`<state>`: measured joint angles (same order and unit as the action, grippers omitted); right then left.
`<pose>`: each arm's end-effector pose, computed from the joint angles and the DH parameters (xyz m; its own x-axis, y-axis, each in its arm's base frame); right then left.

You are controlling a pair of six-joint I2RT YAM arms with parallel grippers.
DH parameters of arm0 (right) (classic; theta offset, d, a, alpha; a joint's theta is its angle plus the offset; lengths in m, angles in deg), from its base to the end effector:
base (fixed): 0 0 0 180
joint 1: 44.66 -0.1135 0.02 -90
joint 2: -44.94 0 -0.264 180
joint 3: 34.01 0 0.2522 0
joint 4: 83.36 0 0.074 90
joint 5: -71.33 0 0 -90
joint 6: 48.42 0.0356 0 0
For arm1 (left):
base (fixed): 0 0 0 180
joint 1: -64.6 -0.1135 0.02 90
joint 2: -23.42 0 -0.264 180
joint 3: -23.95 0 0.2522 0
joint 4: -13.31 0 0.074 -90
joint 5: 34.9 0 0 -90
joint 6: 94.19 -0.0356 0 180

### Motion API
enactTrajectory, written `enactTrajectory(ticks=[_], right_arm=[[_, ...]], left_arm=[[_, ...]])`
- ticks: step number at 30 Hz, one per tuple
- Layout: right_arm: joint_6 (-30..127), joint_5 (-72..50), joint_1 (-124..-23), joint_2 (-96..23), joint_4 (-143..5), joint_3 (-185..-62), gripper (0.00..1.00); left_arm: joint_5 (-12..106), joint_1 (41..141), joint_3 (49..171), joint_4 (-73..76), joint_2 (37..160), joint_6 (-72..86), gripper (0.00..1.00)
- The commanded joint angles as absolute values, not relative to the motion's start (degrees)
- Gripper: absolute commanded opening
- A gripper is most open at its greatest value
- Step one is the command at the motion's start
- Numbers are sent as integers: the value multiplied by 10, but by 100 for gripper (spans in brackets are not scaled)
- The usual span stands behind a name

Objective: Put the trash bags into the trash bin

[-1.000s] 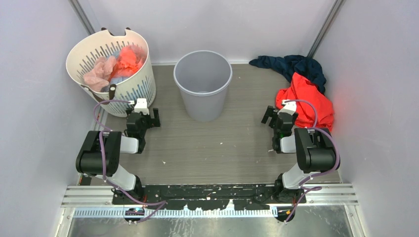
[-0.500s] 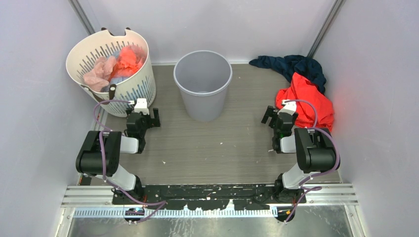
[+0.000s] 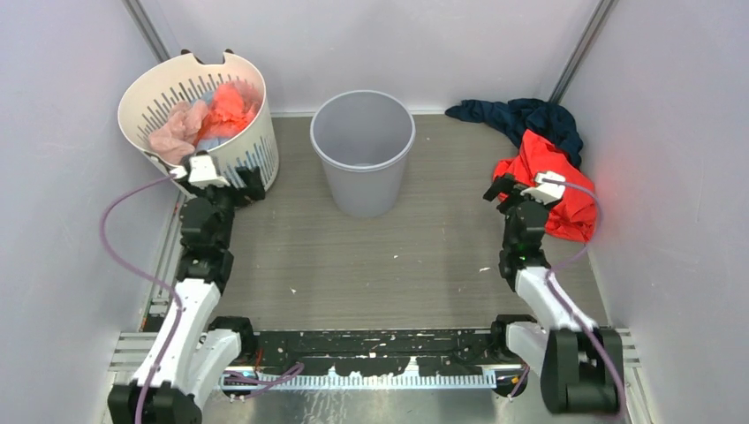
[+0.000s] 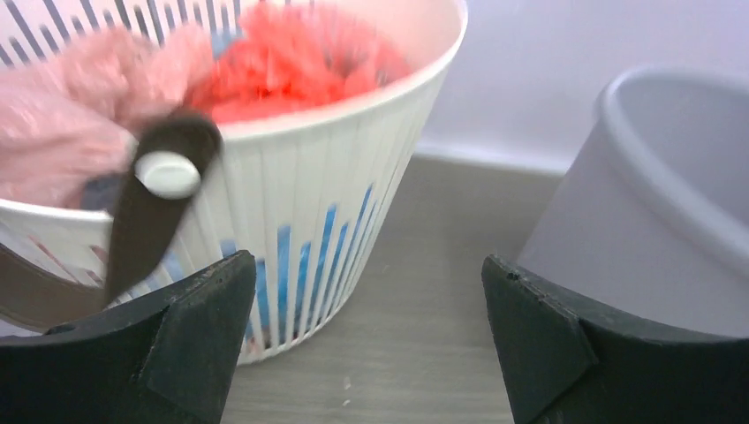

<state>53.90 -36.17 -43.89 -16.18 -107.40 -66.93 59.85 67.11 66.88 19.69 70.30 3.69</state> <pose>0.2223 -0.0137 0.2177 -0.0041 0.2036 -0.9791 0.3210 0.9275 0.1915 0.2005 -0.0058 0.2935 0.0473 -0.1388 -0.9892 -0.0328 0.9895 -0.1405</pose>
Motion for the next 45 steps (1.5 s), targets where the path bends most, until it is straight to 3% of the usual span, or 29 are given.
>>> enactTrajectory(ticks=[1, 4, 9, 12, 14, 21, 35, 40, 45], right_arm=[[654, -387, -438, -11, -880, -763, 100], [728, -357, -438, 26, -627, -925, 100], [776, -249, -421, -48, -316, -1169, 100], [765, -59, -419, -123, -292, -1255, 100], [770, -18, -422, -167, -270, -1313, 100], [703, -105, -487, -289, -190, -1470, 100], [671, -214, -631, -438, -240, -1517, 100], [670, -244, -667, -497, -255, -1543, 100], [663, -269, -695, -544, -262, -1560, 100]], left_arm=[[614, 669, 777, -25, 634, 196, 100], [541, 669, 887, -163, 612, 240, 100], [396, 669, 1039, -246, 617, 226, 100], [323, 668, 1124, -260, 656, 206, 100], [327, 669, 1187, -277, 703, 236, 100], [363, 668, 1253, -222, 819, 312, 100], [535, 669, 1459, -296, 1071, 168, 99], [487, 668, 1459, -322, 1064, 168, 97], [405, 668, 1394, -356, 980, 199, 99]])
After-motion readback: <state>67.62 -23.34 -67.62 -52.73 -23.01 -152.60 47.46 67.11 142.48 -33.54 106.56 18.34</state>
